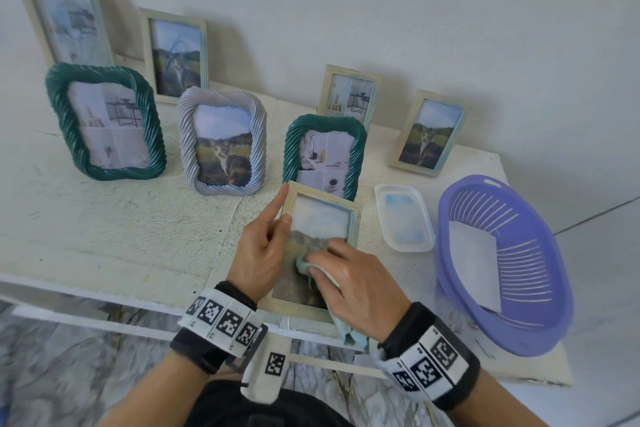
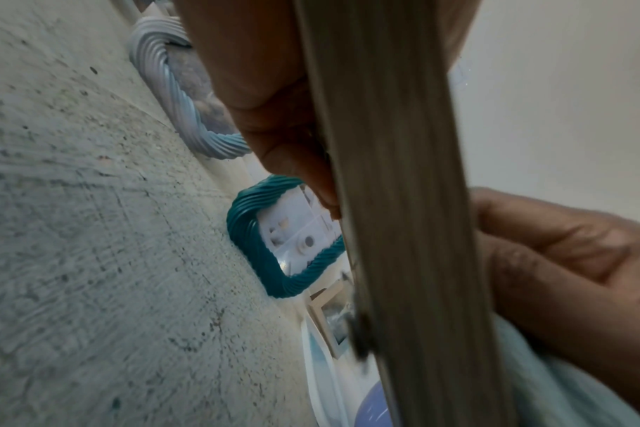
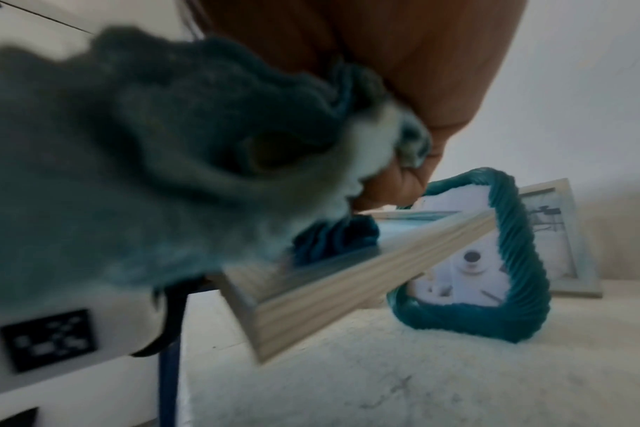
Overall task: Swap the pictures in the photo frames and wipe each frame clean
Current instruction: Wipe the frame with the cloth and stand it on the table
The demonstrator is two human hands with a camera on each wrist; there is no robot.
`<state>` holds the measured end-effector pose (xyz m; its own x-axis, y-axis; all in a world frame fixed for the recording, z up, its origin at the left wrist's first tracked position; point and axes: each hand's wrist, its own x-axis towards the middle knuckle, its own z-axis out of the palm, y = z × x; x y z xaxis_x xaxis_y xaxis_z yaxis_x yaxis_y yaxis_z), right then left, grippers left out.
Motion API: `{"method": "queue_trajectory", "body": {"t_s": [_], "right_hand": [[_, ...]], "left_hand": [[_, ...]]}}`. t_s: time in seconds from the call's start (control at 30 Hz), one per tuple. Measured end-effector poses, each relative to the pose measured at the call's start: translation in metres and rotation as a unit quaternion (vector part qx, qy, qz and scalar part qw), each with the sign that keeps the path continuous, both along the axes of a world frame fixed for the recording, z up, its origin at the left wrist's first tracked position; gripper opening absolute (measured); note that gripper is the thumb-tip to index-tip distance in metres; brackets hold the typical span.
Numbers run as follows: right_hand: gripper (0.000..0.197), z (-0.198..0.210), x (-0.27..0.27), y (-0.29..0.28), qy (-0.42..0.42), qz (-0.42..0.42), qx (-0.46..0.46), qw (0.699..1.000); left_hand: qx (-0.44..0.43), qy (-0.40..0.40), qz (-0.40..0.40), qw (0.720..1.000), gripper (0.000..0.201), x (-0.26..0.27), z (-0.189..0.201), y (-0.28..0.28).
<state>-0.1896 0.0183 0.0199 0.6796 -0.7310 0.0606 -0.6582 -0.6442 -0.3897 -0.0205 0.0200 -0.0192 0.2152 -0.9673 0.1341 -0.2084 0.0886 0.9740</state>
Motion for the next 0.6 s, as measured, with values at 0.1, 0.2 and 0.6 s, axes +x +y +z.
{"method": "queue_trajectory", "body": {"t_s": [0.1,0.2,0.6], "right_hand": [[0.04,0.004,-0.008,-0.011,0.012,-0.001,-0.006,1.0],[0.037,0.007,-0.006,-0.024,0.008,-0.066,-0.063,0.996],[0.035,0.011,-0.002,-0.024,0.013,-0.06,-0.072,0.996]], "left_hand": [[0.003,-0.002,0.01,1.0,0.048,-0.001,0.0,0.0],[0.004,0.004,0.015,1.0,0.048,-0.004,0.002,-0.005],[0.007,0.017,0.018,1.0,0.048,-0.003,0.004,-0.01]]}}
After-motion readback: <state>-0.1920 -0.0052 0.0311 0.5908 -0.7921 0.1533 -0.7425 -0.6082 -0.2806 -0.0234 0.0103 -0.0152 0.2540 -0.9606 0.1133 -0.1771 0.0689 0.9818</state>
